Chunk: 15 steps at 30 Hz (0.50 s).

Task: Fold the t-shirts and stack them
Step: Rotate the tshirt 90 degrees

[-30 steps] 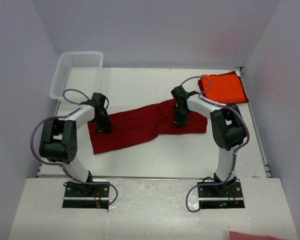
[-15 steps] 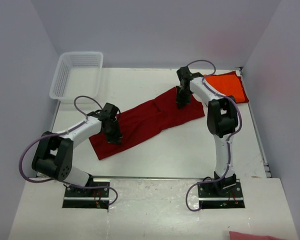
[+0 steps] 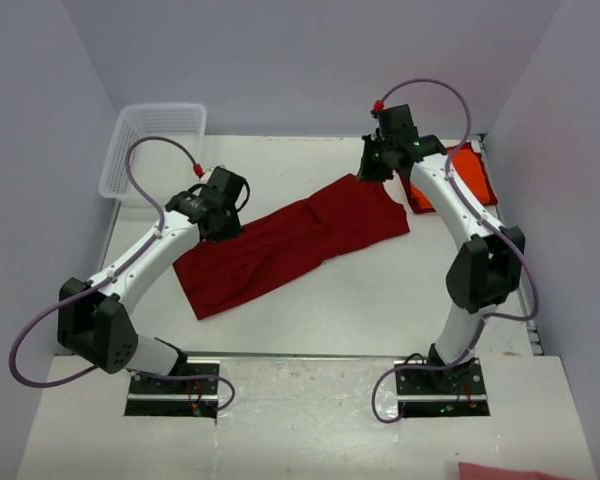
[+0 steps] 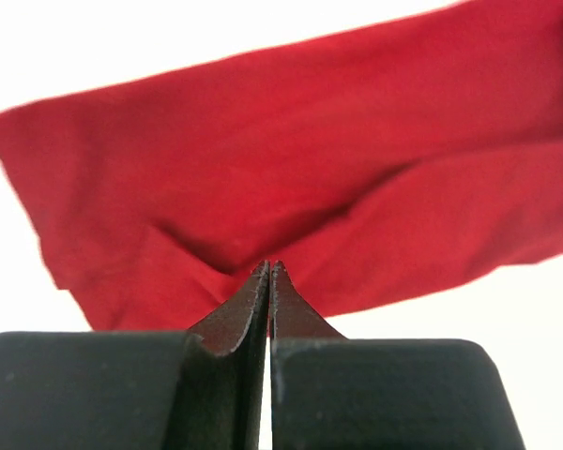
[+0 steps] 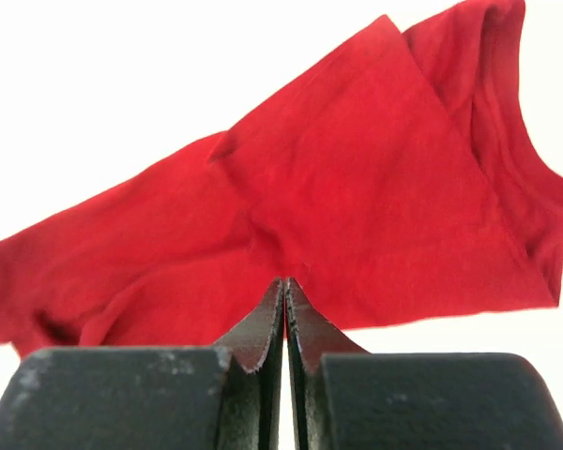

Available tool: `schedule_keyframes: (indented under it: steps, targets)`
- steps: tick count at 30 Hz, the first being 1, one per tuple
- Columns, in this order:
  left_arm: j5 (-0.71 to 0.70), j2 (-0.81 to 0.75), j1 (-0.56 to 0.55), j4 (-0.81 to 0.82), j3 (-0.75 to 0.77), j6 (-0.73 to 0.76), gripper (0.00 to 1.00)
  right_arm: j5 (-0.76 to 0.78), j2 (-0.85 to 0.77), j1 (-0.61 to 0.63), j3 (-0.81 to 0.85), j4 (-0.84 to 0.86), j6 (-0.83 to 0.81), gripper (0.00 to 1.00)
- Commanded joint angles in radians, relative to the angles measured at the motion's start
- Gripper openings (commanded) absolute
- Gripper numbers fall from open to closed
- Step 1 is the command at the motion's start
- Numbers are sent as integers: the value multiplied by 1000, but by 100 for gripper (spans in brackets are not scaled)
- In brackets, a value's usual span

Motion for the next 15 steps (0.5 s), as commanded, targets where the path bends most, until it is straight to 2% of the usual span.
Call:
schedule_keyframes:
  steps: [1,4,5,8,10,11,12,14,15]
  targets:
    - [-144,5,4,-100,20,-12,0,-68,-133,8,-142,57,-15,2]
    - [-43,23,4,-1,-25,90,0,-108,-224,26,-276,82,-3,7]
    - [7,46,4,65,-26,186,0,-108,-285,29,-315,95,20,9]
    - [146,92,2,179,7,349,0,-119,-373,75,-461,132,15,12]
    - [270,120,2,231,60,403,0,-71,-440,138,-497,117,9,0]
    - [322,163,-1,256,86,438,0,-47,-456,157,-526,105,15,0]
    - [433,184,-1,283,109,460,0,-15,-489,170,-543,85,20,0]
    - [534,262,-3,329,180,504,0,-10,-529,195,-607,82,49,0]
    - [627,293,-4,342,204,517,0,-23,-557,200,-635,95,60,0]
